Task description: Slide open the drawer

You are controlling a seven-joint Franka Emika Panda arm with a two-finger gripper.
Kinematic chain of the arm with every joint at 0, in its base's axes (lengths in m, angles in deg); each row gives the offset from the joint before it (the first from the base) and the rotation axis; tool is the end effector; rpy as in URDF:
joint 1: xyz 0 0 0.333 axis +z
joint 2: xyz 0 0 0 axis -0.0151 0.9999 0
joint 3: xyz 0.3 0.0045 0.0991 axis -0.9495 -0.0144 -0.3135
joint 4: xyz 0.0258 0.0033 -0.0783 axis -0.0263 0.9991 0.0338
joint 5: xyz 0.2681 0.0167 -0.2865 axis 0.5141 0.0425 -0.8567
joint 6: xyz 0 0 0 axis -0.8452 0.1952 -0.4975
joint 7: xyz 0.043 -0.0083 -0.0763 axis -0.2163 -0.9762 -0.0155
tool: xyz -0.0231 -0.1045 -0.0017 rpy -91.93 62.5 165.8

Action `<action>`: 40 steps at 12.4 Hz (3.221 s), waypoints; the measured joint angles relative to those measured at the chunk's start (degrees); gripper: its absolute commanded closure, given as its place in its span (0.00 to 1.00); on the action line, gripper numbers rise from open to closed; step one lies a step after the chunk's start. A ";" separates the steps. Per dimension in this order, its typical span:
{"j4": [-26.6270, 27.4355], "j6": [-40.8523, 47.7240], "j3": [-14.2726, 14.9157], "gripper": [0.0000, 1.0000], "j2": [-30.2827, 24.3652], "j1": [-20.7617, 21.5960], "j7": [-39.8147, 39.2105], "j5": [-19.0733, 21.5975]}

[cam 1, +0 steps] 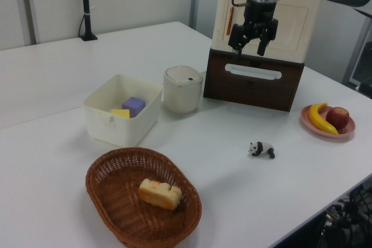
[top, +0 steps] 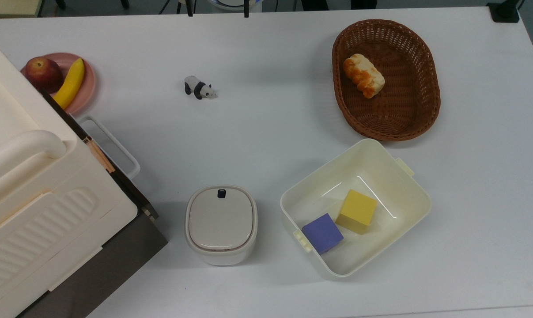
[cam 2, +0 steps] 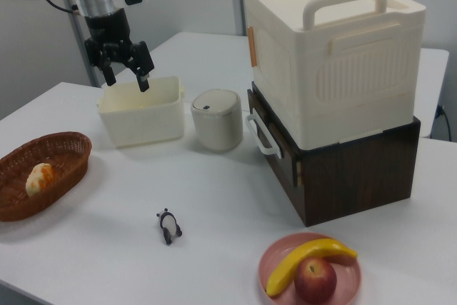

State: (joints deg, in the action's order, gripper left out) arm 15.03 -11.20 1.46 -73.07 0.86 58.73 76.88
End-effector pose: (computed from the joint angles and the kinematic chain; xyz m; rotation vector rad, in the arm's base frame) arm 0.5521 0.0193 0.6233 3.1146 0.0260 0.0616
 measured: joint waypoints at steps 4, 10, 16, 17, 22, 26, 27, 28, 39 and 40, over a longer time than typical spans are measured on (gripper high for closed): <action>-0.02 3.89 -0.16 0.00 -0.01 0.12 -10.45 -1.18; -0.10 3.92 -0.23 0.00 -0.24 0.13 -8.75 -0.32; -0.10 3.92 -0.23 0.00 -0.25 0.13 -8.65 -0.11; -0.10 3.92 -0.23 0.00 -0.24 0.13 -8.64 -0.11; -0.10 3.92 -0.23 0.00 -0.25 0.12 -8.58 -0.11; -0.09 3.92 -0.23 0.00 -0.25 0.12 -8.59 -0.11; -0.08 3.92 -0.25 0.00 -0.24 0.15 -8.83 -0.11; -0.04 3.52 -0.34 0.00 -0.21 0.20 -10.74 -0.15; 1.80 -17.24 -0.07 0.00 7.34 -6.35 -47.74 -4.76; 1.82 -19.68 -0.06 0.00 8.41 -7.14 -48.06 -4.77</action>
State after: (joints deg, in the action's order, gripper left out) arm 16.85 -30.88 1.40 -64.66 -6.28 10.67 72.11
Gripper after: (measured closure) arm 0.000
